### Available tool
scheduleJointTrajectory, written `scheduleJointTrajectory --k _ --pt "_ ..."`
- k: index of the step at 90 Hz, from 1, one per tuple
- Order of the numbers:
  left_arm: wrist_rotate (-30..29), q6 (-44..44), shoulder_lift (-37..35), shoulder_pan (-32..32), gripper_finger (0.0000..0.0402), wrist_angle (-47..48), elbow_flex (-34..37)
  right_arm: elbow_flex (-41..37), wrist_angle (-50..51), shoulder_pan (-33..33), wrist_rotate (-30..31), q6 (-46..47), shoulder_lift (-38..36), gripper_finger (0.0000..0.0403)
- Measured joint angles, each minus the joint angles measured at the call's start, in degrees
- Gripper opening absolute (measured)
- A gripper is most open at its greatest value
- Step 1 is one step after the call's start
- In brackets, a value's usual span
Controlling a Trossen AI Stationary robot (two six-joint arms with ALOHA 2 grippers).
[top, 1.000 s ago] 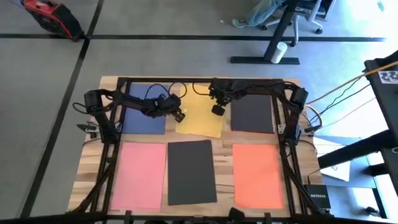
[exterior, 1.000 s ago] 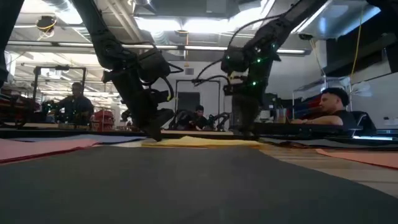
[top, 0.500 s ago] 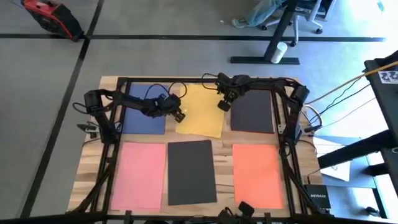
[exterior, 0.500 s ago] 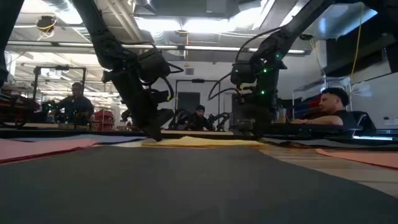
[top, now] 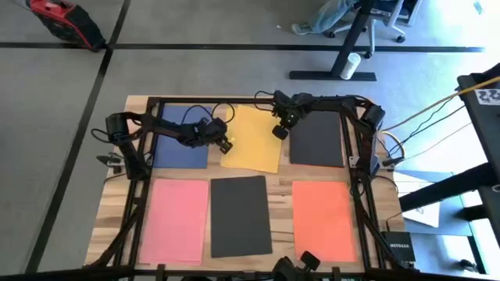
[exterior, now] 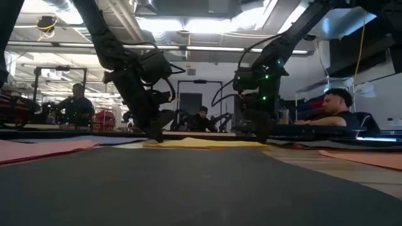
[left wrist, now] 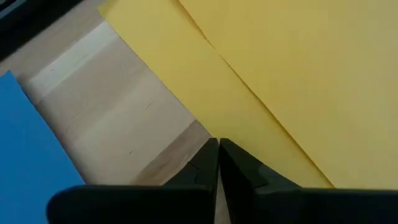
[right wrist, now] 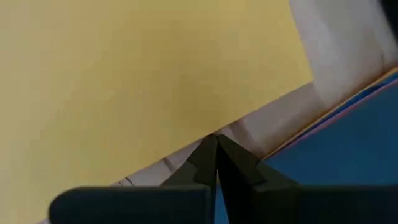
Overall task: Organize paper
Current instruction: Stack the yellow paper on top of the other yellow paper
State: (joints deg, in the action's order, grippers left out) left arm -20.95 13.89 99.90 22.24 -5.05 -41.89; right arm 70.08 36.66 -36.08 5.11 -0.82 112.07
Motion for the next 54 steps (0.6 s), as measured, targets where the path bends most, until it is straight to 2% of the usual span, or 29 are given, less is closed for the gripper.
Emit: scheduleJointTrajectory --k 54 --pt "0.0 -0.57 0.0 -0.07 0.0 -0.01 0.0 1.25 -4.21 -0.8 -2.03 -0.96 0.72 0.0"
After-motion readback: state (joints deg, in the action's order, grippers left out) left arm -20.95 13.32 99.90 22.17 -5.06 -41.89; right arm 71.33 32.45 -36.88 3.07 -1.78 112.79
